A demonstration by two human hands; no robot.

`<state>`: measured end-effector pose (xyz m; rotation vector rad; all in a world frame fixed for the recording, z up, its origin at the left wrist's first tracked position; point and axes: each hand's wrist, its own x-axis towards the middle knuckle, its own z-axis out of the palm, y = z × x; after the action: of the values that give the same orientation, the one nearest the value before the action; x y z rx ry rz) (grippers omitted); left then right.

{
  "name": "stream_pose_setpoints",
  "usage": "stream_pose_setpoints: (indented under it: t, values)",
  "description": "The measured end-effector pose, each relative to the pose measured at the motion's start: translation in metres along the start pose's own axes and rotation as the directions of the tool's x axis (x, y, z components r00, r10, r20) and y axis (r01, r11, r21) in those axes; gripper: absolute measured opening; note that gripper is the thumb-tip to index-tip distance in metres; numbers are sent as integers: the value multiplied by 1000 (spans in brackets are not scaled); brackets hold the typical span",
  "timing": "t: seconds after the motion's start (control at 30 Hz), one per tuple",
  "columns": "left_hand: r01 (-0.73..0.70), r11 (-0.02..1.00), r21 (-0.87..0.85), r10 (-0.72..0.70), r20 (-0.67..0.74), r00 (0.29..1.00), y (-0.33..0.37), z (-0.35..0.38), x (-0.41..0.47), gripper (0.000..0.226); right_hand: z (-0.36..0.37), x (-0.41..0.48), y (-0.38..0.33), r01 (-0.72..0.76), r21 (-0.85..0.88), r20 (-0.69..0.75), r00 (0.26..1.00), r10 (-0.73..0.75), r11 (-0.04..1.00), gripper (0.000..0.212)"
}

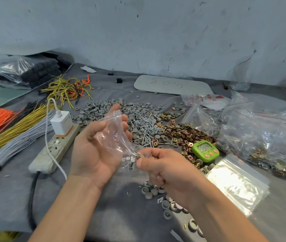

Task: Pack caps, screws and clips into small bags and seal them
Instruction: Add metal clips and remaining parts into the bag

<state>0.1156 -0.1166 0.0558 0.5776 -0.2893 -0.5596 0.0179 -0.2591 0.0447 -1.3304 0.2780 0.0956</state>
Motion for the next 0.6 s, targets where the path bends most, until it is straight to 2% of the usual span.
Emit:
stream_pose_setpoints:
  t: [0.23,0.47,0.6]
  values:
    - [-9,998,-56,5,-80,997,-2,2,2,63,1,1,1,-12,-17,-52,999,11,1000,40]
    - [3,997,-83,-11,-99,995,-2,2,1,65,1,1,-1,-47,19,-76,996,48,999,41]
    - [13,998,-64,-19,-91,996,0,-1,1,59,2,2,-1,-52,64,-77,995,57,997,39]
